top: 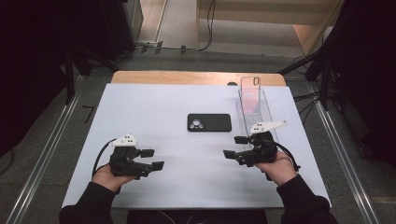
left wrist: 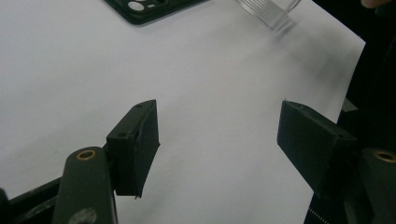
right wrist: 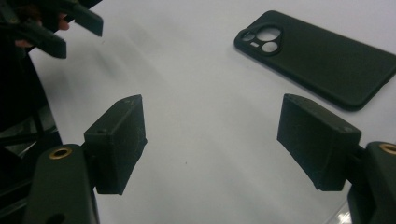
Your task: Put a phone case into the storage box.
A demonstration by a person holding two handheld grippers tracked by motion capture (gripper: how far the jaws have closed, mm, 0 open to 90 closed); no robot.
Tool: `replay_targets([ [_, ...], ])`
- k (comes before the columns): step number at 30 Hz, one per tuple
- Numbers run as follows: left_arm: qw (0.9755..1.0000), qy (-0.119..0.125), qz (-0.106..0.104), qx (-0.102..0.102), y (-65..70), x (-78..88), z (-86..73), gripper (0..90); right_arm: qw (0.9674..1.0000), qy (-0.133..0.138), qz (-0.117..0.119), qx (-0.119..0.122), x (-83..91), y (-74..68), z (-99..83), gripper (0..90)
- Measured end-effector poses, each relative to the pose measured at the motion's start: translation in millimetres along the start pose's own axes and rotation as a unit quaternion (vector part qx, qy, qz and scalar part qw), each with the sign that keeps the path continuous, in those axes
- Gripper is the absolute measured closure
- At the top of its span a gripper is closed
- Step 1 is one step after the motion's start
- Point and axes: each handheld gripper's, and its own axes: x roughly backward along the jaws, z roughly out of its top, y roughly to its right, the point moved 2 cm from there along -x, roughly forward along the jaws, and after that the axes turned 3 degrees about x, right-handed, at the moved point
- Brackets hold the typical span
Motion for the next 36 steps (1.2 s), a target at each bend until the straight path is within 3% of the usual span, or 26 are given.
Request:
replay_targets([
  [9,1.0,0.003,0.003,0.004,0.0,0.6,-0.7,30.1,0.9986,0.02,-0.032,-0.037,-8.8,6.2,30.9,21.4],
  [16,1.0,-0.002,0.002,0.003,-0.8,0.0,-0.6,30.1,0.9977,0.018,-0.047,-0.045,-22.2,13.4,49.5,21.4],
  [27,1.0,-0.002,0.0,0.003,-2.2,0.7,-1.5,30.1,0.9949,0.01,-0.076,-0.066,-57.1,31.7,79.4,21.4],
  [36,1.0,-0.001,-0.003,0.003,-2.8,0.2,-1.2,30.1,0.9913,0.004,-0.095,-0.09,-81.9,46.7,92.3,21.4],
])
